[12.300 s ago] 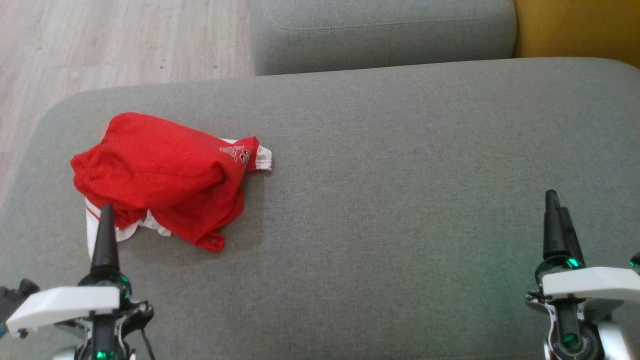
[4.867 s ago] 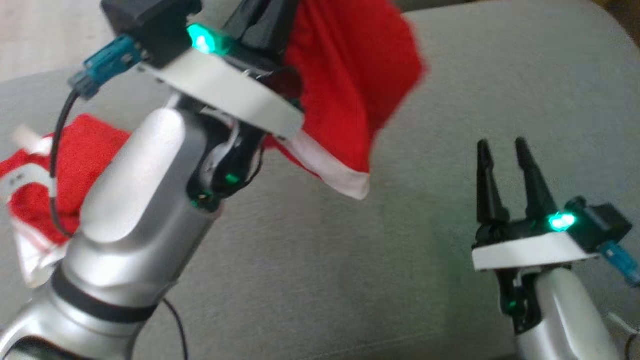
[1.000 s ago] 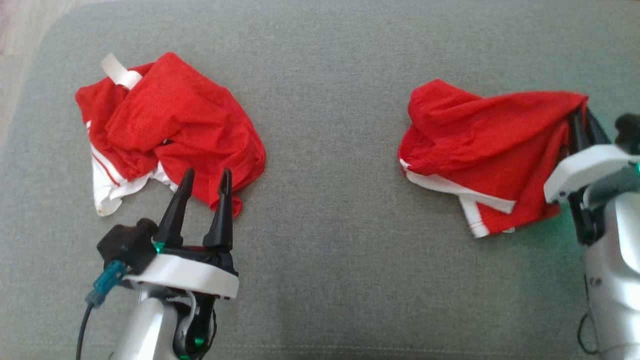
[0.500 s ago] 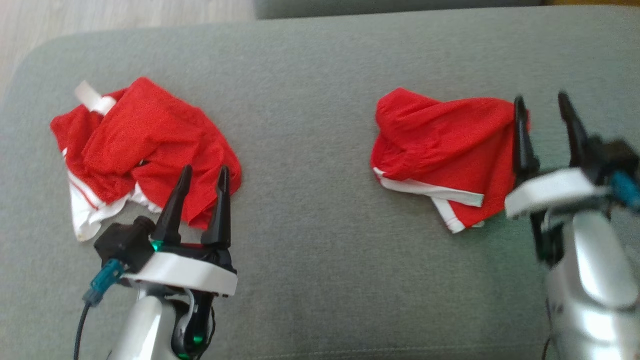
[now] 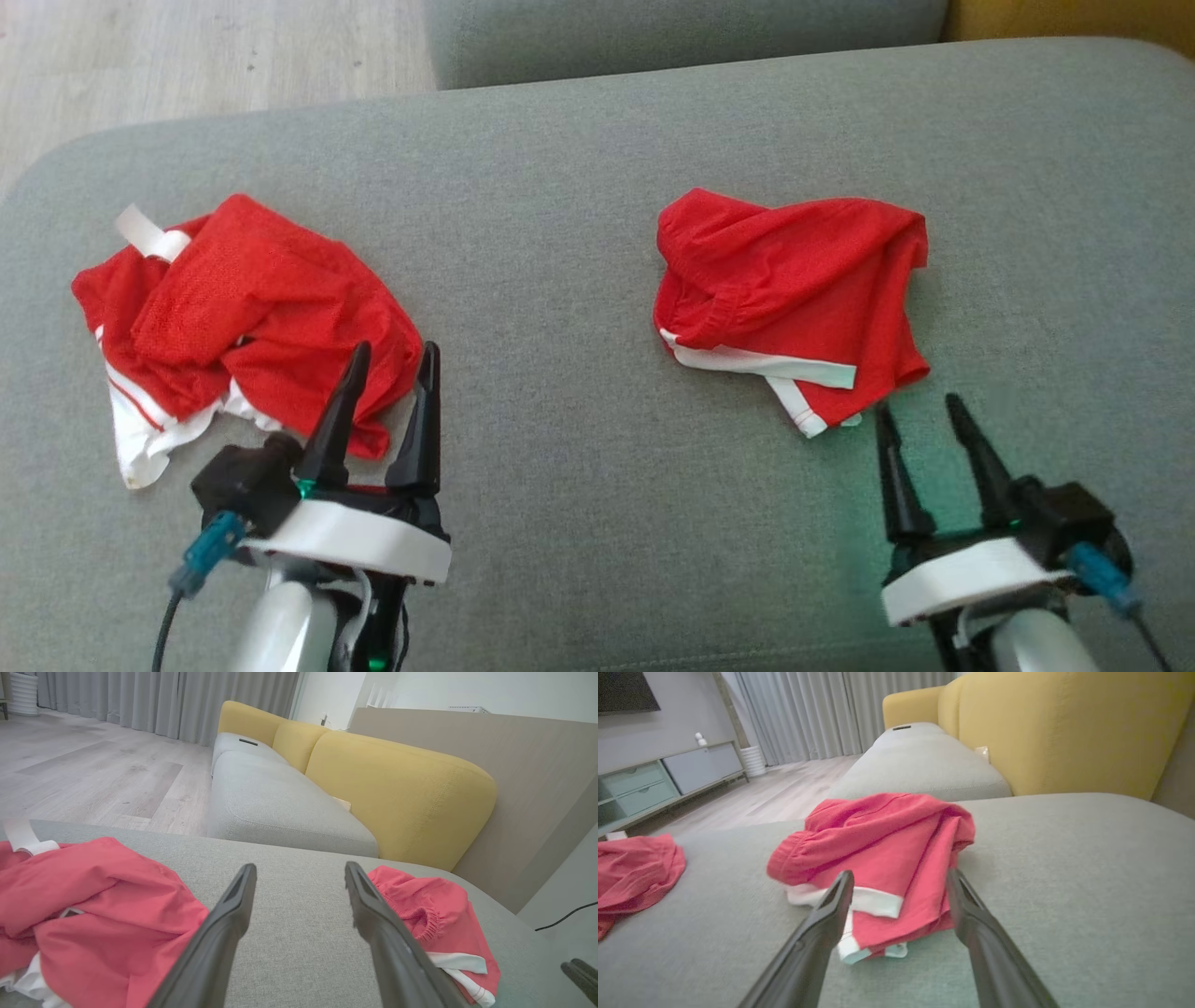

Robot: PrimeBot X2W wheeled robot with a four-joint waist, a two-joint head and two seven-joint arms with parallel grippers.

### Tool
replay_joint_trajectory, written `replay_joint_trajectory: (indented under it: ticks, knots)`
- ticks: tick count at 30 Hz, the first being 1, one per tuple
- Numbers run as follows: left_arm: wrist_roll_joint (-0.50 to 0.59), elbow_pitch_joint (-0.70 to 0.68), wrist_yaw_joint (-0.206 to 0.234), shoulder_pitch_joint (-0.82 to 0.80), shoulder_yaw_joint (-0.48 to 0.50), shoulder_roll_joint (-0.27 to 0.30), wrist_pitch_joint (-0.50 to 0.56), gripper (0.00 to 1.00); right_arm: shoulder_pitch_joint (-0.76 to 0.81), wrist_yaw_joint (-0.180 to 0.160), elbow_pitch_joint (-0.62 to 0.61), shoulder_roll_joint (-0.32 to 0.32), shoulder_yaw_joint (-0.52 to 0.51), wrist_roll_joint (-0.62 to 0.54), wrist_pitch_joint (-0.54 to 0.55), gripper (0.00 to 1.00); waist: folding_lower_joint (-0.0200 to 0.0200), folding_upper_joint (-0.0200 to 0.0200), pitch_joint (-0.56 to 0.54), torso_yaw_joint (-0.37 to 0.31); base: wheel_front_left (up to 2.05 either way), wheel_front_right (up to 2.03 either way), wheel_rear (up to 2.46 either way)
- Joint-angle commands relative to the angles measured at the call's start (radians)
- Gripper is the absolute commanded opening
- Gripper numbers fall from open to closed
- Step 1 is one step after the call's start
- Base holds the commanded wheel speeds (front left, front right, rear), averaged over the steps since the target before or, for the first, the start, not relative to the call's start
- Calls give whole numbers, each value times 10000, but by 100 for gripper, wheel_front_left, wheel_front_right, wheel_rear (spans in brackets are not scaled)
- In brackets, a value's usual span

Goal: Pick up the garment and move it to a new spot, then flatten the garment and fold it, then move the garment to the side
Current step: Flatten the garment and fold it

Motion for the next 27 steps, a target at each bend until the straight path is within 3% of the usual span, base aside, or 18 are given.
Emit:
replay_joint_trajectory:
  ticks: [1,11,17,25,26,27]
  knots:
    - [-37,-361,-1,-262,260,20,-122,100,-336,-9,-342,-30,276,-28,-117,100,2,-1,22,16,0,0,0]
    - [-83,-299,-52,-561,123,20,-122,100,-1083,-9,962,-29,981,-1165,79,100,2,-1,604,463,0,0,0]
    - [-113,-231,-62,-712,129,20,-122,100,-1703,-9,2011,-29,775,-1924,178,100,2,-1,858,833,0,0,0]
    - [-77,-197,-84,-736,250,20,-122,100,-2124,-9,2843,-28,533,-1962,124,99,2,-1,950,952,0,0,0]
    - [-78,-194,-77,-740,253,20,-122,100,-2154,-9,2911,-28,540,-1923,112,88,2,-1,953,937,0,0,0]
    - [-81,-195,-65,-744,256,20,-122,100,-2186,-9,2974,-28,561,-1889,101,24,2,-1,953,911,0,0,0]
